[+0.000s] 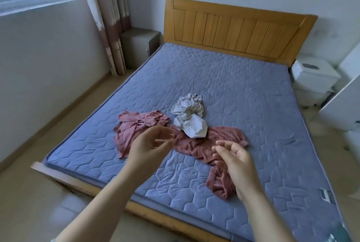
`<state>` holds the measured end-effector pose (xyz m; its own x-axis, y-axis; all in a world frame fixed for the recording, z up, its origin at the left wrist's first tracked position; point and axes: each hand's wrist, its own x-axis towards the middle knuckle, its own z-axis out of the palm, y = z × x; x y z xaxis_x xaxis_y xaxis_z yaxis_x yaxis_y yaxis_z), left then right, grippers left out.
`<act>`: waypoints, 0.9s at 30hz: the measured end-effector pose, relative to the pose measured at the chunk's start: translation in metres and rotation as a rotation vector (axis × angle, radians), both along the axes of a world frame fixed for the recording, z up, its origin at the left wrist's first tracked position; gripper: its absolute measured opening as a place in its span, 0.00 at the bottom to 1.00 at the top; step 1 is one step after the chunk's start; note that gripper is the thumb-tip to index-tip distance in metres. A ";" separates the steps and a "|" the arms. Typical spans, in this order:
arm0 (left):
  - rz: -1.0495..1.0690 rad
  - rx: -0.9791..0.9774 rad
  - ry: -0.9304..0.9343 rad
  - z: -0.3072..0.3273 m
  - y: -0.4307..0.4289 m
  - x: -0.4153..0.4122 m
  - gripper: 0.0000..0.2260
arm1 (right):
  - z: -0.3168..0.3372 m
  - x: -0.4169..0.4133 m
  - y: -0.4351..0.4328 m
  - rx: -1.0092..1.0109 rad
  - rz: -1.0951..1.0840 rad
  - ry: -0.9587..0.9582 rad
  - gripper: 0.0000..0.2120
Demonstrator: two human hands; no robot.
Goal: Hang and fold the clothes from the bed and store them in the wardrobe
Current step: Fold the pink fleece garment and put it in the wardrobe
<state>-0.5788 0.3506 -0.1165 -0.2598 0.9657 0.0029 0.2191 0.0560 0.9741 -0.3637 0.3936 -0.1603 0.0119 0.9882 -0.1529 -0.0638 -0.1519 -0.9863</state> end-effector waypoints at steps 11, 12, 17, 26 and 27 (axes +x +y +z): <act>-0.100 -0.062 0.048 -0.023 0.113 -0.031 0.08 | -0.021 -0.021 0.100 -0.082 -0.091 -0.034 0.03; -0.113 -0.070 0.047 -0.027 0.123 -0.034 0.08 | -0.023 -0.022 0.106 -0.093 -0.107 -0.034 0.03; -0.188 -0.113 0.063 -0.049 0.180 -0.053 0.07 | -0.034 -0.035 0.134 -0.119 -0.190 -0.089 0.04; -0.374 -0.214 0.077 -0.088 0.261 -0.076 0.09 | -0.077 -0.049 0.174 -0.224 -0.307 -0.249 0.03; -0.395 -0.229 0.082 -0.094 0.266 -0.076 0.09 | -0.085 -0.045 0.177 -0.246 -0.322 -0.269 0.03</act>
